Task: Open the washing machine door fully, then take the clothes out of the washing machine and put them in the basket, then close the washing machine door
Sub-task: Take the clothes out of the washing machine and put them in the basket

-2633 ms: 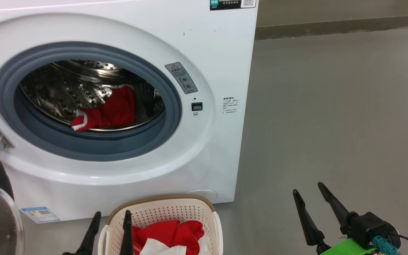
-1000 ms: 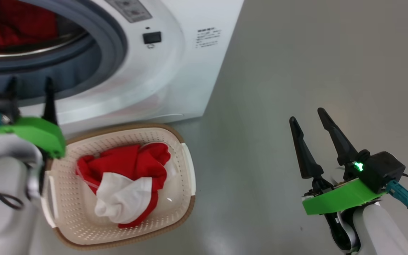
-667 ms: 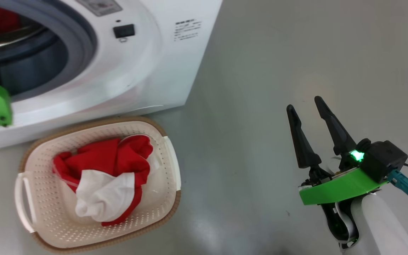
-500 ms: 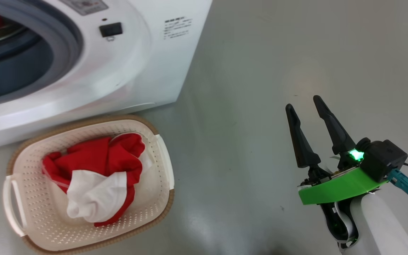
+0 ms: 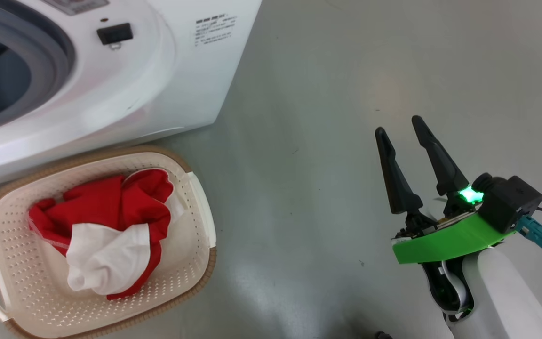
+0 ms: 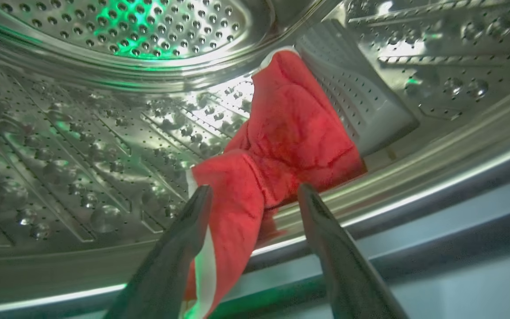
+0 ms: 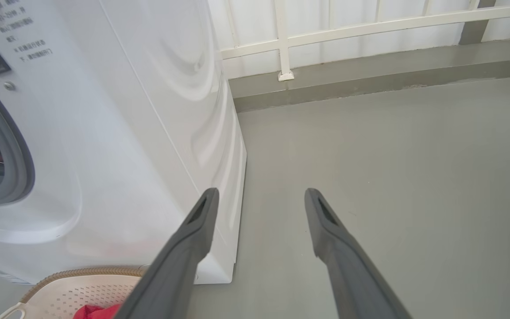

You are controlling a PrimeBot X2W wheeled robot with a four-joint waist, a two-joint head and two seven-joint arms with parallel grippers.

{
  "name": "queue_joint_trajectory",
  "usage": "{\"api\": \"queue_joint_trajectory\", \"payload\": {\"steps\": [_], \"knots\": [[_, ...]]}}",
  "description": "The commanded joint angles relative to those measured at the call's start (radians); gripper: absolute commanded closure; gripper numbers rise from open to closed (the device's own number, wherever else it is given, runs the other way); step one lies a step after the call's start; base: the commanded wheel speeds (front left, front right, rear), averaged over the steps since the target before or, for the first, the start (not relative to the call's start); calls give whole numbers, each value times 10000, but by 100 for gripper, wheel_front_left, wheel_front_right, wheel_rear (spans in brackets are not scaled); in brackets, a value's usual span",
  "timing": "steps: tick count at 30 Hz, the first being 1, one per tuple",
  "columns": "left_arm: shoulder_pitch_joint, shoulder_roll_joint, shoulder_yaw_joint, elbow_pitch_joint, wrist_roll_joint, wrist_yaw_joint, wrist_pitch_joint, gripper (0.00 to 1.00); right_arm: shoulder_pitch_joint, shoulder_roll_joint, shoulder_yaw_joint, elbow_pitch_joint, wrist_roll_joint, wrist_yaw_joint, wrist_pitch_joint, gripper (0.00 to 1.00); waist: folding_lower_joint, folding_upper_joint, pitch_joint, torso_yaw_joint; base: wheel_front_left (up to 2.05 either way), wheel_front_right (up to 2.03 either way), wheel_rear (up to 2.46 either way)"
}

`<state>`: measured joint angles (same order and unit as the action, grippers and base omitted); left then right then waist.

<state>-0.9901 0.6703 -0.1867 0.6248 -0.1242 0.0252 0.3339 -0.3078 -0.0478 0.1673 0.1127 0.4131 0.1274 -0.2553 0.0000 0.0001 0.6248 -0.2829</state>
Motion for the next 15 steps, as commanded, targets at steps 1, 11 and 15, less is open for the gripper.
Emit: {"api": "queue_joint_trajectory", "payload": {"steps": [1,11,15], "knots": [[-265,723,349,-124,35,86,257,0,-38,-24,200,-256,48,33,-65,0,0,-1,46,-29,0,0,0],[-252,1055,478,-278,-244,205,1978,0,-135,-24,225,-285,102,33,-65,0,0,-1,136,-57,0,0,0],[-271,1132,534,-260,-431,136,2387,40,-170,-24,239,-285,109,33,-65,0,0,-1,152,-69,0,0,0]]}}
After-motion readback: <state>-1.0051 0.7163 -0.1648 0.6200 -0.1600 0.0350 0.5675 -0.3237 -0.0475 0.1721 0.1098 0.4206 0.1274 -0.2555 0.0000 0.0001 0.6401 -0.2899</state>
